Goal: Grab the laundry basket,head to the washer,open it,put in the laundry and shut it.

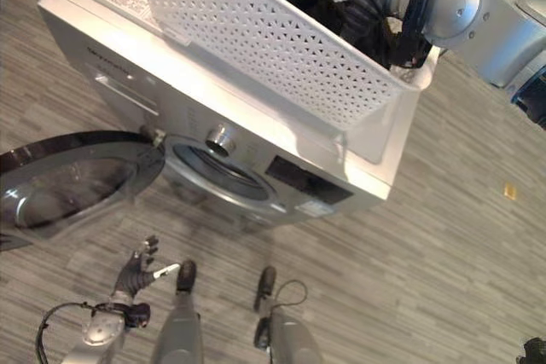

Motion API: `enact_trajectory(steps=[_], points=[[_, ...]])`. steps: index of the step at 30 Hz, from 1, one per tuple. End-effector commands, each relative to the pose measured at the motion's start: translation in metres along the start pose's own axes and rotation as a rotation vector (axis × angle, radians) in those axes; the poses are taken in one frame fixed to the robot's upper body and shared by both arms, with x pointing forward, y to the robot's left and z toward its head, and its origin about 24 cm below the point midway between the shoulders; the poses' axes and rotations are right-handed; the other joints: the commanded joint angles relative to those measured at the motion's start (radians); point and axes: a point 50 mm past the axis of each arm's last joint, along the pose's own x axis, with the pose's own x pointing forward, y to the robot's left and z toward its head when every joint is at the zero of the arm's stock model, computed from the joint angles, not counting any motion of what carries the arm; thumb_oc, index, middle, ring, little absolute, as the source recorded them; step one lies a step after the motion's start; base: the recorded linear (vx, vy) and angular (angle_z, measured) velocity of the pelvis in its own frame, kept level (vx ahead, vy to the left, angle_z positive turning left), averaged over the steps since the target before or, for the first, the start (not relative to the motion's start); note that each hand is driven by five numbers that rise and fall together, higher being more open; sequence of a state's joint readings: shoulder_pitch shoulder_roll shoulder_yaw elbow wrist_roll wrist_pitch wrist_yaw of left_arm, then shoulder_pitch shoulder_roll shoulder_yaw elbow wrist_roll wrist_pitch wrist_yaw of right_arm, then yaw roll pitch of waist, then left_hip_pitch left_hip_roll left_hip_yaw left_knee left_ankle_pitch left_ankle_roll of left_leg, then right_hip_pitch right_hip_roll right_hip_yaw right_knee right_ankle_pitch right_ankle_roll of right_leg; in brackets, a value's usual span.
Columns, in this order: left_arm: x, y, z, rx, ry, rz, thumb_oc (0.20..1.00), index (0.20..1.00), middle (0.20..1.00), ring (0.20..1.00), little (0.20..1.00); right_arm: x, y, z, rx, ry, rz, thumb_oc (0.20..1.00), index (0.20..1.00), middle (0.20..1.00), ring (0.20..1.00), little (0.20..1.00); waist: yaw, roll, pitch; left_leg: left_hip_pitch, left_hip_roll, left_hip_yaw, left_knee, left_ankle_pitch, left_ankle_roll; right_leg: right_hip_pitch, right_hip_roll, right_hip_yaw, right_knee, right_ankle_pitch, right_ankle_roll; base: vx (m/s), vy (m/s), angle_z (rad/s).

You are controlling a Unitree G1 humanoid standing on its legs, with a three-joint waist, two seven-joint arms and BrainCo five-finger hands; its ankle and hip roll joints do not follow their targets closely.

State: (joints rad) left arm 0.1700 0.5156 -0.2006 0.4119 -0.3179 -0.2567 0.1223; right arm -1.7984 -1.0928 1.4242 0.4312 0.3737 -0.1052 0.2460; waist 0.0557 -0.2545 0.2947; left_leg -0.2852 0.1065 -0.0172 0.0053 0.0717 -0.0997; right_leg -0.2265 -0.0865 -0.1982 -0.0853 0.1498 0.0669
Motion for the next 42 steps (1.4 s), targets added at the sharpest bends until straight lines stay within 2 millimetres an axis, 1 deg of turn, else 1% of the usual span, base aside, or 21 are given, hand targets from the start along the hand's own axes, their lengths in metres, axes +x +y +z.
enact_trajectory(steps=[1,2,4,7,10,12,15,16,17,21,24,25,26,27,28,32,34,36,38,39,42], points=[[0.004,0.003,0.024,-0.02,-0.115,-0.034,1.0,1.0,1.0,1.0,1.0,-0.023,-0.039,-0.019,-0.054,0.126,-0.117,1.0,1.0,1.0,1.0,1.0,0.028,0.005,0.031,0.048,0.058,-0.007,-0.037,-0.039,-0.011,0.008,-0.084,0.025,0.134,-0.158,0.07,0.0,0.0,0.0],[0.004,0.003,0.024,-0.02,-0.115,-0.034,1.0,1.0,1.0,1.0,1.0,-0.023,-0.039,-0.019,-0.054,0.126,-0.117,1.0,1.0,1.0,1.0,1.0,0.028,0.005,0.031,0.048,0.058,-0.007,-0.037,-0.038,-0.011,0.008,-0.084,0.025,0.134,-0.158,0.07,0.0,0.0,0.0],[0.005,0.001,0.024,-0.029,-0.113,-0.037,1.0,1.0,1.0,1.0,1.0,-0.024,-0.036,-0.033,-0.083,0.202,-0.105,1.0,1.0,1.0,1.0,1.0,0.033,0.013,0.034,0.046,0.056,-0.013,-0.049,-0.031,-0.011,0.008,-0.084,0.024,0.128,-0.158,0.069,0.02,-0.008,0.04],[0.006,-0.003,0.024,-0.045,-0.111,-0.044,1.0,1.0,1.0,1.0,1.0,-0.023,-0.033,-0.036,-0.091,0.224,-0.095,1.0,1.0,1.0,1.0,1.0,0.034,0.028,0.033,0.046,0.054,-0.016,-0.066,-0.023,-0.011,0.005,-0.081,0.024,0.125,-0.157,0.069,0.01,-0.002,0.01],[0.006,-0.01,0.024,-0.062,-0.11,-0.063,1.0,1.0,1.0,1.0,1.0,-0.021,-0.026,-0.04,-0.062,0.232,-0.075,1.0,1.0,1.0,1.0,1.0,0.038,0.051,0.033,0.044,0.051,-0.019,-0.076,-0.019,-0.01,0.002,-0.08,0.024,0.12,-0.157,0.07,0.0,0.0,0.0],[0.006,-0.016,0.025,-0.063,-0.11,-0.081,1.0,1.0,1.0,1.0,1.0,-0.012,-0.013,-0.032,-0.018,0.185,-0.032,1.0,1.0,1.0,1.0,1.0,0.041,0.073,0.036,0.039,0.05,-0.023,-0.08,-0.017,-0.009,-0.002,-0.079,0.024,0.115,-0.155,0.072,0.0,0.0,0.0],[0.007,-0.02,0.025,-0.062,-0.11,-0.094,1.0,1.0,1.0,1.0,1.0,-0.003,0.006,-0.019,0.04,0.108,0.038,1.0,1.0,1.0,1.0,1.0,0.046,0.079,0.039,0.035,0.047,-0.023,-0.08,-0.018,-0.009,-0.002,-0.078,0.023,0.112,-0.154,0.074,0.0,0.0,0.0],[0.008,-0.021,0.026,-0.059,-0.114,-0.098,1.0,1.0,1.0,1.0,1.0,0.0,0.018,-0.01,0.076,0.058,0.083,1.0,1.0,1.0,1.0,1.0,0.048,0.079,0.041,0.032,0.047,-0.024,-0.079,-0.018,-0.009,-0.003,-0.079,0.02,0.11,-0.154,0.075,0.0,0.0,0.0],[0.008,-0.021,0.026,-0.059,-0.114,-0.098,1.0,1.0,1.0,1.0,1.0,0.0,0.018,-0.01,0.076,0.058,0.083,1.0,1.0,1.0,1.0,1.0,0.048,0.079,0.041,0.032,0.047,-0.024,-0.079,-0.018,-0.009,-0.003,-0.079,0.02,0.11,-0.154,0.075,0.0,0.0,0.0],[0.01,-0.019,0.032,-0.027,-0.14,-0.1,1.0,1.0,1.0,1.0,1.0,0.002,0.041,-0.002,0.142,0.009,0.18,1.0,1.0,1.0,1.0,1.0,0.062,0.065,0.049,0.021,0.046,-0.026,-0.076,-0.019,-0.011,-0.006,-0.078,0.017,0.106,-0.152,0.077,0.01,-0.003,0.0],[0.01,-0.02,0.033,-0.02,-0.147,-0.106,1.0,1.0,1.0,1.0,1.0,0.002,0.049,0.001,0.17,-0.016,0.21,1.0,1.0,1.0,1.0,1.0,0.068,0.061,0.053,0.015,0.047,-0.027,-0.073,-0.02,-0.012,-0.007,-0.077,0.017,0.103,-0.151,0.078,0.02,-0.012,0.04],[0.011,-0.02,0.034,-0.02,-0.151,-0.109,1.0,1.0,1.0,1.0,1.0,0.002,0.053,0.002,0.188,-0.022,0.227,0.768,0.768,0.768,0.768,0.768,0.071,0.061,0.055,0.013,0.048,-0.028,-0.072,-0.02,-0.013,-0.008,-0.076,0.016,0.1,-0.151,0.078,0.01,-0.032,0.04],[0.011,-0.022,0.035,-0.021,-0.155,-0.113,1.0,1.0,1.0,1.0,1.0,0.002,0.058,0.0,0.206,-0.017,0.245,0.664,0.664,0.664,0.664,0.664,0.074,0.063,0.058,0.009,0.049,-0.029,-0.071,-0.02,-0.014,-0.008,-0.075,0.016,0.097,-0.151,0.078,0.01,-0.036,0.03],[0.011,-0.021,0.036,-0.016,-0.16,-0.115,1.0,1.0,1.0,1.0,1.0,0.003,0.062,0.001,0.22,-0.019,0.262,0.41,0.41,0.41,0.41,0.41,0.078,0.061,0.06,0.004,0.049,-0.03,-0.069,-0.02,-0.014,-0.01,-0.074,0.017,0.093,-0.15,0.078,0.0,-0.038,0.04],[0.012,-0.023,0.038,-0.007,-0.169,-0.127,1.0,1.0,1.0,1.0,1.0,0.005,0.07,0.001,0.249,-0.016,0.297,0.2,0.2,0.2,0.2,0.2,0.085,0.064,0.068,-0.003,0.05,-0.032,-0.066,-0.02,-0.015,-0.009,-0.072,0.018,0.085,-0.149,0.077,0.0,0.0,0.0],[0.011,-0.026,0.038,-0.017,-0.166,-0.131,1.0,1.0,1.0,1.0,1.0,0.007,0.073,0.002,0.273,-0.021,0.295,0.2,0.2,0.2,0.2,0.2,0.084,0.072,0.071,-0.005,0.051,-0.031,-0.064,-0.019,-0.015,-0.008,-0.07,0.021,0.078,-0.146,0.076,0.0,0.0,0.0],[0.012,-0.027,0.036,-0.026,-0.16,-0.124,1.0,1.0,1.0,1.0,1.0,0.012,0.071,0.005,0.274,-0.027,0.27,0.2,0.2,0.2,0.2,0.2,0.079,0.084,0.071,-0.003,0.053,-0.028,-0.066,-0.02,-0.016,-0.007,-0.068,0.023,0.074,-0.145,0.076,0.0,0.0,0.0],[0.012,-0.027,0.036,-0.026,-0.159,-0.119,1.0,1.0,1.0,1.0,1.0,0.013,0.07,0.005,0.264,-0.029,0.258,0.2,0.2,0.2,0.2,0.2,0.077,0.086,0.071,0.0,0.053,-0.028,-0.068,-0.019,-0.016,-0.006,-0.067,0.025,0.073,-0.145,0.075,0.0,0.0,0.0],[0.012,-0.029,0.037,-0.041,-0.161,-0.113,1.0,1.0,1.0,1.0,1.0,0.015,0.064,0.005,0.261,-0.025,0.216,0.2,0.2,0.2,0.2,0.2,0.071,0.097,0.071,0.002,0.053,-0.025,-0.07,-0.018,-0.015,-0.007,-0.066,0.028,0.072,-0.145,0.075,-0.02,0.009,0.0],[0.012,-0.028,0.036,-0.04,-0.158,-0.101,1.0,1.0,1.0,1.0,1.0,0.017,0.055,0.006,0.271,-0.04,0.146,0.2,0.2,0.2,0.2,0.2,0.064,0.098,0.071,0.005,0.054,-0.022,-0.076,-0.016,-0.014,-0.009,-0.065,0.03,0.069,-0.142,0.075,-0.04,0.023,-0.02],[0.012,-0.027,0.034,-0.043,-0.15,-0.087,1.0,1.0,1.0,1.0,1.0,0.017,0.045,0.006,0.24,-0.043,0.068,0.2,0.2,0.2,0.2,0.2,0.057,0.097,0.069,0.009,0.053,-0.019,-0.083,-0.013,-0.013,-0.008,-0.065,0.032,0.067,-0.14,0.076,-0.03,0.021,-0.03]])
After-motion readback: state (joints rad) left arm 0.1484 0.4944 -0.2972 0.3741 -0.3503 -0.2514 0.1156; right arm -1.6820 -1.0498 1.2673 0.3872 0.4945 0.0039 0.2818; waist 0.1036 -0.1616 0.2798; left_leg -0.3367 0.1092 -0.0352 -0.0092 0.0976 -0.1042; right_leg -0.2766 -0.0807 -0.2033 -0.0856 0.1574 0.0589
